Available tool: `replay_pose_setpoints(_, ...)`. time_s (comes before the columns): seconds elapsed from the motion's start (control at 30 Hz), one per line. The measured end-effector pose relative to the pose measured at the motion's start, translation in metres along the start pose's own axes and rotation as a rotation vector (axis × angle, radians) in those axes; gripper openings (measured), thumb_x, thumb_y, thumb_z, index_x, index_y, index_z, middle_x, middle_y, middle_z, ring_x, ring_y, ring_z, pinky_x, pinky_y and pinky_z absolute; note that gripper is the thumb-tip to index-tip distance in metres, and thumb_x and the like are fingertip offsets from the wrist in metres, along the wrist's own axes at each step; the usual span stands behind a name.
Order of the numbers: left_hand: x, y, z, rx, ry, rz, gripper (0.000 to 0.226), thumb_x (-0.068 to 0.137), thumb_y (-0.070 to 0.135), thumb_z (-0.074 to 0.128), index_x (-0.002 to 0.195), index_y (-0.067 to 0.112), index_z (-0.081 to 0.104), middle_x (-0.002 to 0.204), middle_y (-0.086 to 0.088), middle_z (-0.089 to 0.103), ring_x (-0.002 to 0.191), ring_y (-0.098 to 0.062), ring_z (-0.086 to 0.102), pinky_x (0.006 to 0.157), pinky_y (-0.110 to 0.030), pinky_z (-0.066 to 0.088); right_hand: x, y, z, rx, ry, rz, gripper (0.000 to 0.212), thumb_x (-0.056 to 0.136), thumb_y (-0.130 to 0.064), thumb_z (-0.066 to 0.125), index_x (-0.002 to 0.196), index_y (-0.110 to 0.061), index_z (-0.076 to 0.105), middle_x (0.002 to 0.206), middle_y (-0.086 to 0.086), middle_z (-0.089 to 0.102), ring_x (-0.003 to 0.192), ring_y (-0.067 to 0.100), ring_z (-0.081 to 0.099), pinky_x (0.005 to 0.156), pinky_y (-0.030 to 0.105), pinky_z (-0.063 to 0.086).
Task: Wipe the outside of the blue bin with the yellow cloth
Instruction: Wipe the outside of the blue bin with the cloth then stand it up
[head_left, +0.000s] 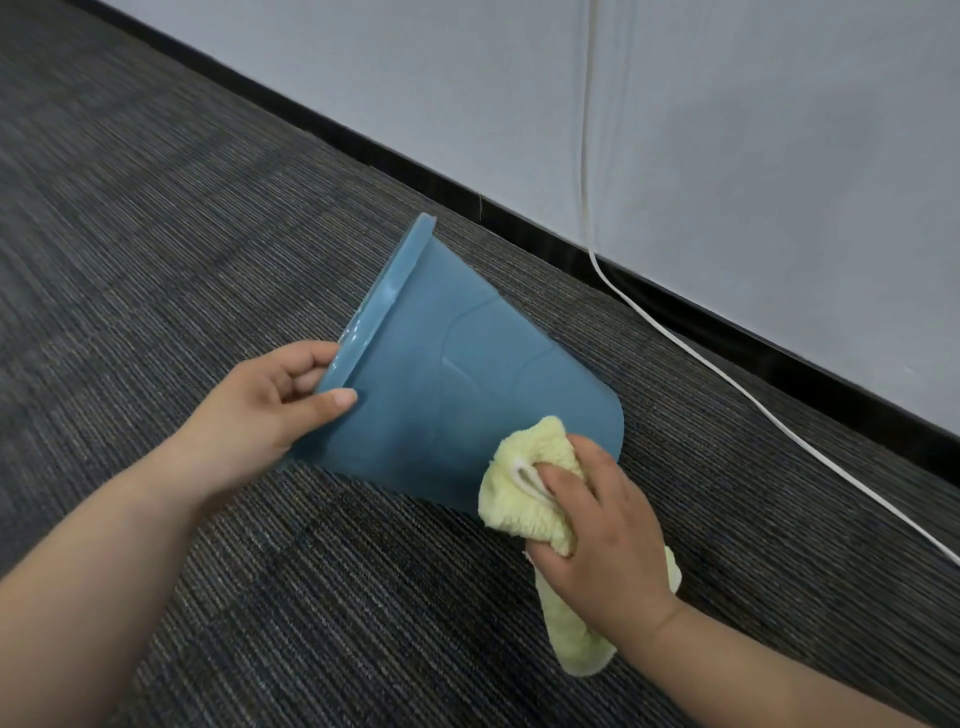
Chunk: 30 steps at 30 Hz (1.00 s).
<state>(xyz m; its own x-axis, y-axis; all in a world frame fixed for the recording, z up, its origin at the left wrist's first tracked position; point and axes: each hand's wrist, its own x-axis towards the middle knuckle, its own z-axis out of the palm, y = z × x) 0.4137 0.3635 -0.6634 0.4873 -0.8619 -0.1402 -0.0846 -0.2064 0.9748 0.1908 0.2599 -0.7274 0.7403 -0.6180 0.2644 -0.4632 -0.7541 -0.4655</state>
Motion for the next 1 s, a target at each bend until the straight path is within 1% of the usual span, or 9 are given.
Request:
replay_pose_setpoints(0.1, -0.001, 0.003, 0.001, 0.009, -0.013, -0.001, 0.022, 0.070, 0.014, 0.054, 0.091, 0.020, 0.060, 0.070, 0.013, 0.074, 0.066, -0.002, 0.067, 0.056, -0.012, 0.051, 0.020, -0.009, -0.009, 0.099, 0.107, 0.122, 0.044, 0.053, -0.019, 0.063, 0.093, -0.002, 0.062, 0.105, 0.026, 0.059, 0.079, 0.039, 0.061, 0.063, 0.041, 0.051)
replay_pose_setpoints(0.23, -0.001, 0.009, 0.011, 0.075, -0.013, 0.026, 0.029, 0.069, 0.037, 0.046, 0.095, 0.033, 0.058, 0.073, 0.022, 0.072, 0.067, 0.003, 0.066, 0.054, -0.011, 0.050, 0.045, -0.036, -0.008, 0.166, 0.102, 0.153, 0.048, 0.064, -0.022, 0.067, 0.108, -0.008, 0.057, 0.123, 0.022, 0.050, 0.097, 0.038, 0.053, 0.077, 0.045, 0.045)
replay_pose_setpoints(0.33, -0.002, 0.011, 0.010, 0.061, 0.011, -0.013, 0.020, 0.075, 0.031, 0.047, 0.086, 0.029, 0.063, 0.069, 0.018, 0.073, 0.063, 0.000, 0.066, 0.051, -0.012, 0.050, 0.042, -0.050, -0.001, 0.117, 0.035, 0.055, 0.051, 0.060, -0.021, 0.072, 0.107, -0.009, 0.058, 0.123, 0.024, 0.052, 0.093, 0.040, 0.056, 0.076, 0.046, 0.046)
replay_pose_setpoints(0.43, -0.005, 0.011, 0.004, 0.050, -0.031, -0.060, 0.021, 0.071, 0.027, 0.049, 0.086, 0.026, 0.065, 0.070, 0.012, 0.074, 0.064, -0.005, 0.068, 0.050, -0.015, 0.051, 0.039, -0.045, 0.003, 0.112, 0.012, 0.060, 0.049, 0.061, -0.027, 0.064, 0.106, -0.010, 0.059, 0.122, 0.022, 0.054, 0.093, 0.039, 0.057, 0.075, 0.045, 0.046)
replay_pose_setpoints(0.57, -0.006, 0.011, 0.001, 0.070, -0.099, -0.058, 0.024, 0.069, 0.027, 0.050, 0.087, 0.026, 0.067, 0.076, 0.010, 0.075, 0.069, -0.008, 0.070, 0.052, -0.016, 0.052, 0.039, -0.011, 0.004, 0.168, 0.006, 0.336, 0.047, 0.076, -0.029, 0.056, 0.121, -0.019, 0.049, 0.133, 0.008, 0.042, 0.107, 0.029, 0.049, 0.079, 0.035, 0.040)
replay_pose_setpoints(0.7, -0.007, 0.010, -0.002, 0.068, -0.116, -0.053, 0.021, 0.072, 0.036, 0.056, 0.086, 0.029, 0.072, 0.080, 0.007, 0.076, 0.072, -0.010, 0.070, 0.054, -0.016, 0.052, 0.043, 0.012, -0.001, 0.216, 0.032, 0.586, 0.037, 0.081, -0.028, 0.050, 0.116, -0.017, 0.050, 0.126, 0.006, 0.044, 0.097, 0.026, 0.051, 0.070, 0.031, 0.037)
replay_pose_setpoints(0.87, -0.005, 0.009, -0.001, 0.104, -0.111, -0.029, 0.025, 0.070, 0.032, 0.053, 0.087, 0.030, 0.071, 0.081, 0.004, 0.076, 0.073, -0.011, 0.070, 0.056, -0.015, 0.051, 0.027, -0.014, 0.001, 0.134, -0.008, 0.222, 0.045, 0.071, -0.036, 0.052, 0.113, -0.021, 0.053, 0.133, 0.003, 0.040, 0.103, 0.024, 0.049, 0.070, 0.027, 0.034)
replay_pose_setpoints(0.93, -0.006, 0.009, -0.001, 0.105, -0.122, -0.030, 0.025, 0.070, 0.030, 0.053, 0.086, 0.029, 0.071, 0.081, 0.003, 0.076, 0.073, -0.012, 0.070, 0.055, -0.016, 0.051, 0.026, -0.008, -0.001, 0.124, -0.029, 0.229, 0.046, 0.071, -0.037, 0.053, 0.114, -0.021, 0.053, 0.131, 0.001, 0.042, 0.103, 0.024, 0.050, 0.070, 0.026, 0.033)
replay_pose_setpoints(1.0, -0.007, 0.008, -0.001, 0.107, -0.122, -0.031, 0.024, 0.070, 0.031, 0.053, 0.085, 0.030, 0.071, 0.081, 0.004, 0.076, 0.073, -0.011, 0.070, 0.056, -0.016, 0.052, 0.028, 0.011, -0.005, 0.089, -0.031, 0.367, 0.043, 0.076, -0.029, 0.057, 0.118, -0.019, 0.051, 0.132, 0.004, 0.042, 0.106, 0.027, 0.048, 0.073, 0.030, 0.036)
